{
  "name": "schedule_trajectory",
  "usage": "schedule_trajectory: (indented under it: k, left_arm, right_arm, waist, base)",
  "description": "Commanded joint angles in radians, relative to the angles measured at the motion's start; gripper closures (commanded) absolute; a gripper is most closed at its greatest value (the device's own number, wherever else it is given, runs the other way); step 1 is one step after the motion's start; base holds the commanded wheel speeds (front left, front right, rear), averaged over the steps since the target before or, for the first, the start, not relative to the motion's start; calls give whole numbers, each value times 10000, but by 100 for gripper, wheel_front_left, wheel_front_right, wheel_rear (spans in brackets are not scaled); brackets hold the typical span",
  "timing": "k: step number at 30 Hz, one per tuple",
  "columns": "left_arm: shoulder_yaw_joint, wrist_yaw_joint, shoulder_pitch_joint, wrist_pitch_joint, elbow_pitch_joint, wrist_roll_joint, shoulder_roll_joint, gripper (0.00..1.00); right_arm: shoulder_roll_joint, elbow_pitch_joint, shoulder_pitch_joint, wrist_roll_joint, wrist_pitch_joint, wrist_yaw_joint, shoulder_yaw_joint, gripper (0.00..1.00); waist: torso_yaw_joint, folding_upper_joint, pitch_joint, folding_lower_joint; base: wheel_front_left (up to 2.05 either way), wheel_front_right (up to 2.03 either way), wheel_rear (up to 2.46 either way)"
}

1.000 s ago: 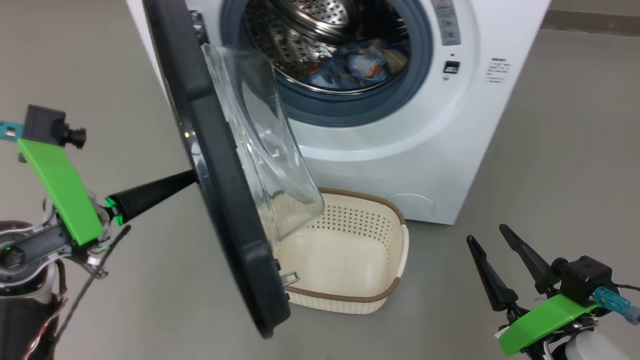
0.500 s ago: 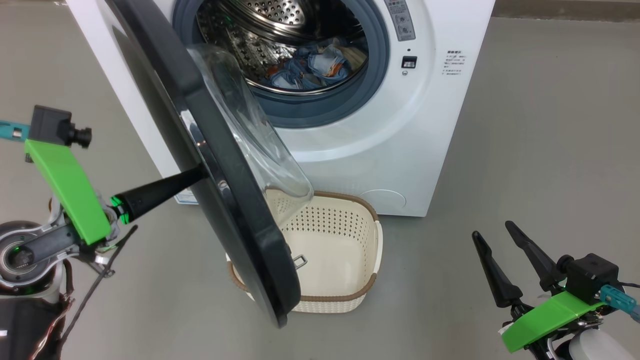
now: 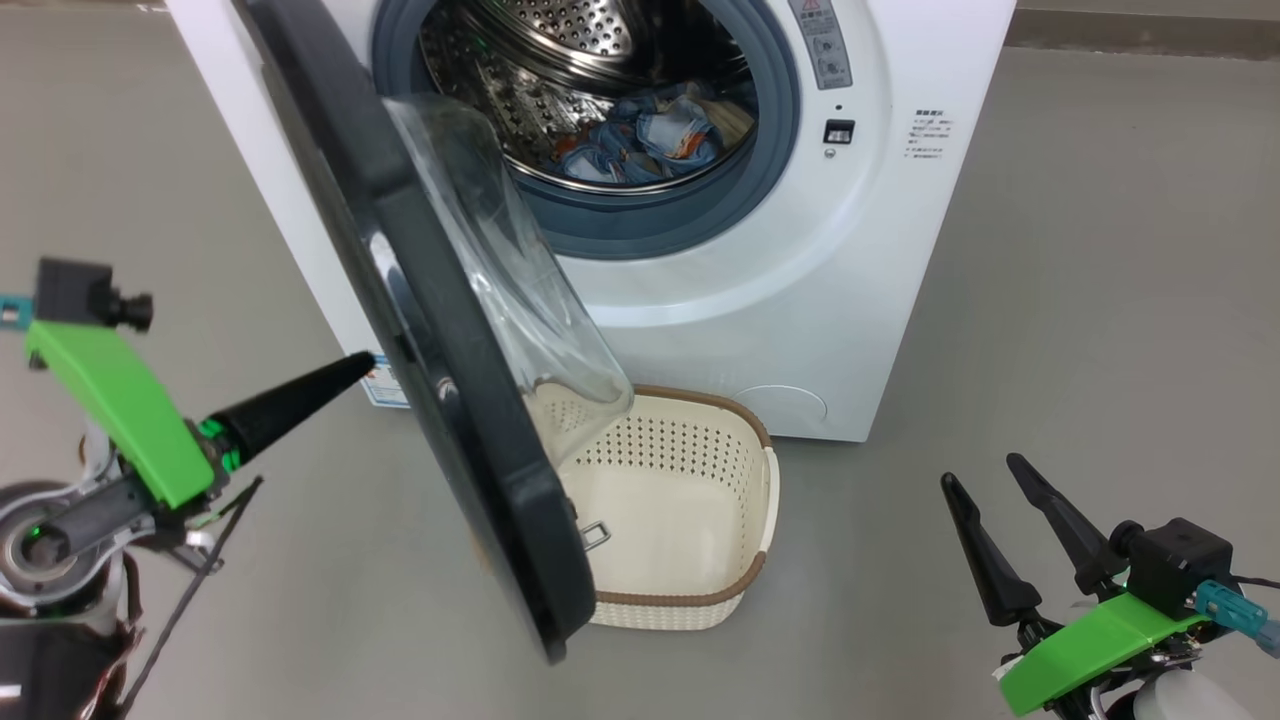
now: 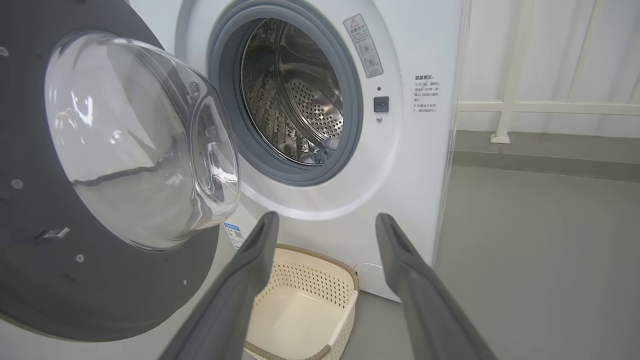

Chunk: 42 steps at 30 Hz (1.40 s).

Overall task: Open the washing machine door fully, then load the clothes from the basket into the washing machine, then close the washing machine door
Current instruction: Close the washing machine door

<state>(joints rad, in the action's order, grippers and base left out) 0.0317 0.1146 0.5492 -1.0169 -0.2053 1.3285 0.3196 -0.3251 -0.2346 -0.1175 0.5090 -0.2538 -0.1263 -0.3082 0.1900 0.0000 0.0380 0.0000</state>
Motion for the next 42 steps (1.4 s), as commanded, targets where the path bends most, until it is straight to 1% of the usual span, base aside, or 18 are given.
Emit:
schedule_trajectory:
  k: [1,2,8,13,19,20,25,32,37,39,40,42]
  left_arm:
    - [-482,62,94,207,139,-152,477,6]
    - [-512,68,25,303,81,-210,498,0]
    - [-854,109,-421,1235,-376,-670,673,0]
    - [-1140,139,-882,2442,-889,-1192,749,0]
    - [-1277,156,-1445,4447,-1211,-1840,657,0]
    - [-1200,157,-1706,5114,-1249,-1999,651,0]
    - [-1124,159,-2331,7053,-1418,-2233,547,0]
    - [-548,160,-3323,10062,-1934,-3146,573,0]
    - [193,160,-3716,12025,-2618,-4357,764,0]
    - [445,160,-3733,12470,-2850,-4866,815,0]
    - [445,160,-3733,12470,-2850,-4866,815,0]
    - [610,160,-3730,12700,-3023,-5672,905,0]
  right_arm:
    - [-145,236,-8,-5,-80,-44,-62,0]
    - [-140,233,0,-8,-80,-44,-55,0]
    - [-112,226,60,-14,-80,-44,-47,0]
    - [-74,219,108,-7,-80,-44,-30,0]
    - [-31,208,210,0,-80,-44,19,0]
    - [-18,201,221,-1,-80,-44,35,0]
    - [4,200,237,-10,-80,-44,62,0]
    - [38,204,256,-10,-80,-44,54,0]
    - [50,197,290,-10,-80,-44,38,0]
    - [42,197,291,-9,-80,-44,50,0]
    - [42,197,291,-9,-80,-44,50,0]
    - [32,200,281,-15,-80,-44,65,0]
  waist:
    - [34,0,-11,0]
    - [45,0,-20,0]
    - [90,0,-96,0]
    - [112,0,-176,0]
    - [184,0,-262,0]
    - [217,0,-279,0]
    - [304,0,-323,0]
    - [382,0,-355,0]
    - [429,0,-378,0]
    - [445,0,-372,0]
    - [445,0,-372,0]
    - [455,0,-364,0]
  base:
    - [0,0,0]
    - [0,0,0]
    - [0,0,0]
    - [0,0,0]
    - [0,0,0]
    - [0,0,0]
    - [0,0,0]
    - [0,0,0]
    - [0,0,0]
    - [0,0,0]
    - [0,0,0]
    - [0,0,0]
